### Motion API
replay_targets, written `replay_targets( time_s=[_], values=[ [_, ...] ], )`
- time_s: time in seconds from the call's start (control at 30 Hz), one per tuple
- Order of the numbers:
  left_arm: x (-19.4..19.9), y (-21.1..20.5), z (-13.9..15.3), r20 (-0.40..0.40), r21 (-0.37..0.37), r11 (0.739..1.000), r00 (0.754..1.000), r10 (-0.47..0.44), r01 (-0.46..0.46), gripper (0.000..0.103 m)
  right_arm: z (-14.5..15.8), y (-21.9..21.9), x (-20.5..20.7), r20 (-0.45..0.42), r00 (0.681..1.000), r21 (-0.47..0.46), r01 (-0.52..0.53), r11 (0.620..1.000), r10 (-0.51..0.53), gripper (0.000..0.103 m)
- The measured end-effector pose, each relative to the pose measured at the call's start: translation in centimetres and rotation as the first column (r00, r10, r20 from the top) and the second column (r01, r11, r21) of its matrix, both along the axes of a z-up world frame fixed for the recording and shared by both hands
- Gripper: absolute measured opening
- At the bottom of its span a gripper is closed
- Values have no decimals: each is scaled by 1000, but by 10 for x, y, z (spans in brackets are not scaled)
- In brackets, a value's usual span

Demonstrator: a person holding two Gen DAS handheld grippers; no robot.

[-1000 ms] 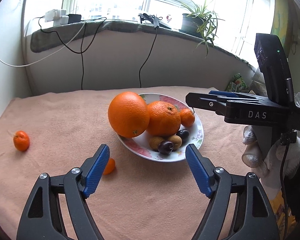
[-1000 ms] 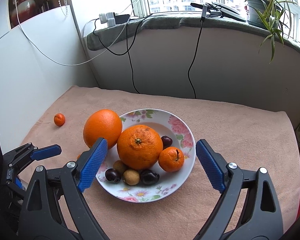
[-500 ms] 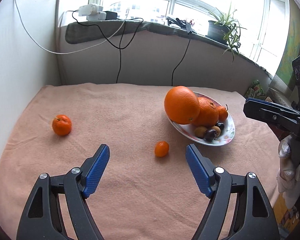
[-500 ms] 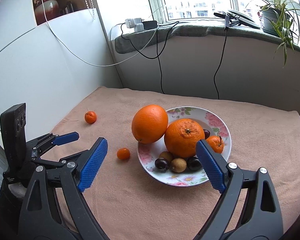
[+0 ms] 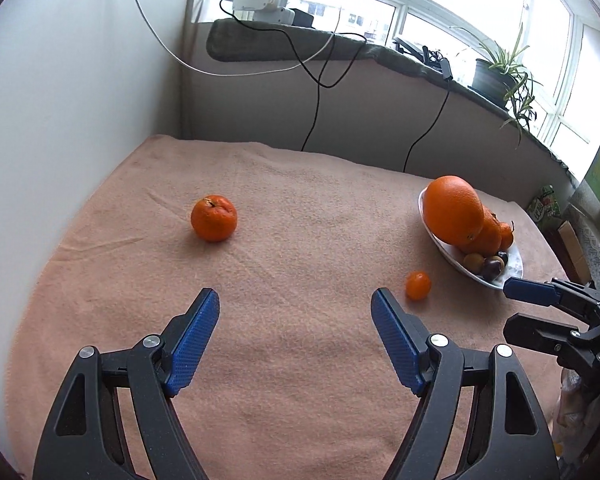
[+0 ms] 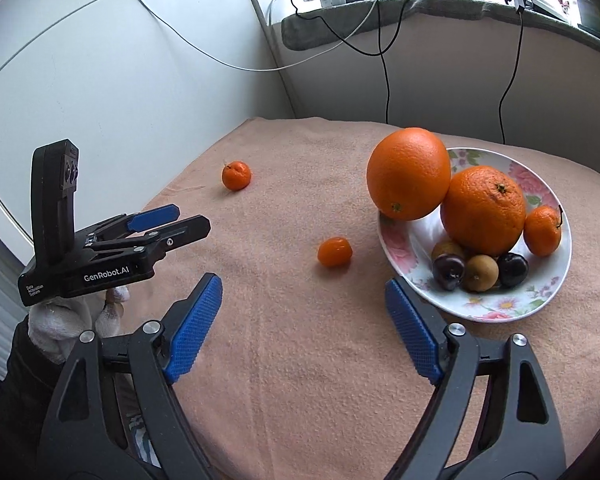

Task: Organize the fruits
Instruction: 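Move both open tools toward the two small mandarins on the towel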

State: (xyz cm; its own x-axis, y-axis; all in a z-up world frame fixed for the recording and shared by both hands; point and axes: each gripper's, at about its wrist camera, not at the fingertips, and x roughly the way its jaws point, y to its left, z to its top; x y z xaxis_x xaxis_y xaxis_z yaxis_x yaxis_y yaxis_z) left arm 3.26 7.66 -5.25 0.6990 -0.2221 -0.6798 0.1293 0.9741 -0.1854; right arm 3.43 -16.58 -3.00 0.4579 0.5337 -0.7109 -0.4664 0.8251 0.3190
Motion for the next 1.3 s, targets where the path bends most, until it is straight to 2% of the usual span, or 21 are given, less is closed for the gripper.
replay_targets(
  time_s=[0.13, 0.2, 0.3, 0.4, 0.57, 1.07, 1.3],
  values=[
    [6, 9, -4, -9, -16, 1000, 1000, 5, -5, 79, -10, 10, 2, -24, 1000, -20, 13, 1000, -13, 72],
    [10, 14, -6, -13, -26, 1000, 1000, 7, -8, 78, -13, 15, 5, -32, 999, -33, 22, 999, -23, 62],
    [16, 21, -8, -18, -45, 999, 1000, 14, -15, 78, -19, 19, 10, -38, 998, -55, 48, 997, -50, 54],
    [24, 28, -9, -19, -61, 998, 1000, 22, -23, 77, -24, 22, 14, -43, 997, -72, 66, 995, -69, 50],
    [36, 39, -12, -29, -86, 996, 999, 33, -35, 69, -30, 29, 21, -35, 995, -108, 88, 990, -92, 48],
    [66, 47, -20, -48, -77, 996, 998, 39, -43, 68, -43, 42, 37, -7, 991, -201, 127, 971, -131, 43],
    [85, 50, -29, -80, -76, 996, 996, 46, -52, 60, -46, 43, 43, -15, 991, -207, 126, 970, -132, 41]
  ],
)
